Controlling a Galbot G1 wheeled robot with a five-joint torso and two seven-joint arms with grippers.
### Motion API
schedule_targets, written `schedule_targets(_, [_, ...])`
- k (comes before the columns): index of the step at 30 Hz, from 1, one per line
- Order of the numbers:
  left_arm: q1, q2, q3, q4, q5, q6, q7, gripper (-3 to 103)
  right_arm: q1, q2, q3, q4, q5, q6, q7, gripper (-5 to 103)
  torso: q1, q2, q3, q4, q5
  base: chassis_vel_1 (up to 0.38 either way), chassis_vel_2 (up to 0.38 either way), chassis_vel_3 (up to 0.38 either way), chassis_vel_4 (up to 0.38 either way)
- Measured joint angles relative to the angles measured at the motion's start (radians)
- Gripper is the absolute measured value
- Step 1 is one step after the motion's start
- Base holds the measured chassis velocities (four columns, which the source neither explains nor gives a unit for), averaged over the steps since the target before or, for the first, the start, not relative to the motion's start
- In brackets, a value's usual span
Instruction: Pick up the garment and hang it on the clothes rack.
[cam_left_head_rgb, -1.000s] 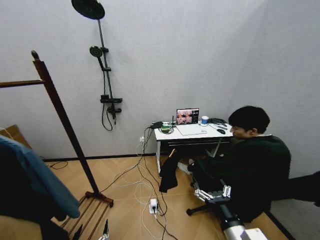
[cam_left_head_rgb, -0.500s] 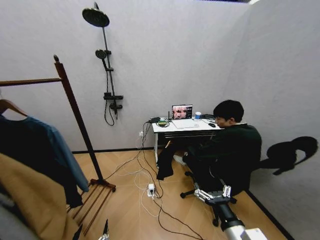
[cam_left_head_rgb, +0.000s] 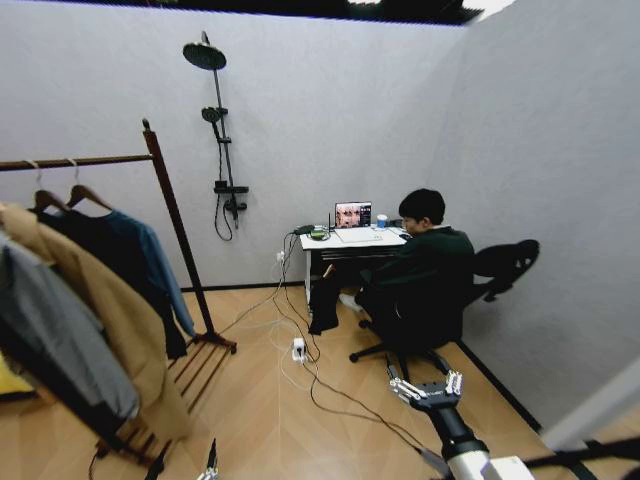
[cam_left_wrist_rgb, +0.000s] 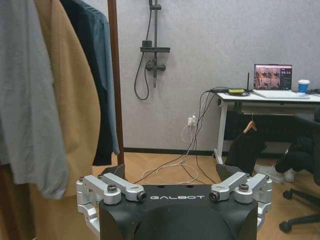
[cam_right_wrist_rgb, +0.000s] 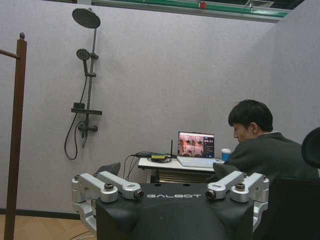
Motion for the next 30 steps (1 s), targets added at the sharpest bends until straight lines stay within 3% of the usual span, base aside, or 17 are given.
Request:
schedule_targets(2, [0.000,0.000,0.000,0.000,0.000,0.000,-0.001,100,0.000,0.000,0.000,0.000,0.000,0.000,0.000,100,0.001,0.000,0.000,0.0001,-0.0033,0.350,-0.381,-0.340,0.336])
schedule_targets(3, [0.000,0.000,0.000,0.000,0.000,0.000,-0.001,100,0.000,0.000,0.000,0.000,0.000,0.000,0.000,100,0.001,0.000,0.000,0.0001,-0.0033,0.350,-0.360,-0.297,0.336])
schedule_targets(4, [0.000,0.000,0.000,0.000,0.000,0.000,0.000,100,0.000,0.000,0.000,0.000,0.000,0.000,0.000,100,0.000,0.000,0.000,0.0000,-0.0004,0.373,-0.360,-0.360,0.314])
schedule_targets(8, [0.000,0.000,0.000,0.000,0.000,0.000,0.000,100,0.000,0.000,0.000,0.000,0.000,0.000,0.000,100,0.000,0.000,0.000,-0.0001,-0.0027,0.369,-0.363,-0.352,0.379])
schedule_targets(9, [0.000,0.000,0.000,0.000,0.000,0.000,0.000,100,0.000,0.000,0.000,0.000,0.000,0.000,0.000,100,0.000,0.000,0.000,-0.0001,0.0002,0.383,-0.355,-0.406,0.345])
schedule_targets(11, [0.000,0.000,0.000,0.000,0.000,0.000,0.000,100,0.000,0.000,0.000,0.000,0.000,0.000,0.000,100,0.000,0.000,0.000,0.0001,-0.0004,0.383,-0.358,-0.406,0.345])
schedule_targets(12, [0.000,0.000,0.000,0.000,0.000,0.000,0.000,100,0.000,0.000,0.000,0.000,0.000,0.000,0.000,100,0.001,0.000,0.000,0.0002,-0.0026,0.361,-0.358,-0.320,0.385])
schedule_targets(14, [0.000,0.000,0.000,0.000,0.000,0.000,0.000,100,0.000,0.000,0.000,0.000,0.000,0.000,0.000,100,0.000,0.000,0.000,0.0000,-0.0025,0.367,-0.353,-0.376,0.339])
schedule_targets(15, [0.000,0.000,0.000,0.000,0.000,0.000,0.000,100,0.000,0.000,0.000,0.000,0.000,0.000,0.000,100,0.000,0.000,0.000,0.0000,0.0001,0.385,-0.313,-0.376,0.339])
schedule_targets(19, [0.000,0.000,0.000,0.000,0.000,0.000,0.000,100,0.000,0.000,0.000,0.000,0.000,0.000,0.000,100,0.000,0.000,0.000,0.0000,-0.0026,0.354,-0.371,-0.374,0.360])
schedule_targets(20, [0.000,0.000,0.000,0.000,0.000,0.000,0.000,100,0.000,0.000,0.000,0.000,0.000,0.000,0.000,100,0.000,0.000,0.000,0.0000,0.0000,0.337,-0.269,-0.320,0.290])
schedule_targets(22, [0.000,0.000,0.000,0.000,0.000,0.000,0.000,100,0.000,0.000,0.000,0.000,0.000,0.000,0.000,100,0.000,0.000,0.000,-0.0003,-0.0006,0.319,-0.269,-0.320,0.255])
schedule_targets(23, [0.000,0.000,0.000,0.000,0.000,0.000,0.000,100,0.000,0.000,0.000,0.000,0.000,0.000,0.000,100,0.000,0.000,0.000,0.0005,-0.0023,0.168,-0.230,-0.264,0.255])
schedule_targets(30, [0.000,0.000,0.001,0.000,0.000,0.000,0.001,100,0.000,0.000,0.000,0.000,0.000,0.000,0.000,100,0.000,0.000,0.000,-0.0007,-0.0007,0.033,-0.046,-0.098,0.076])
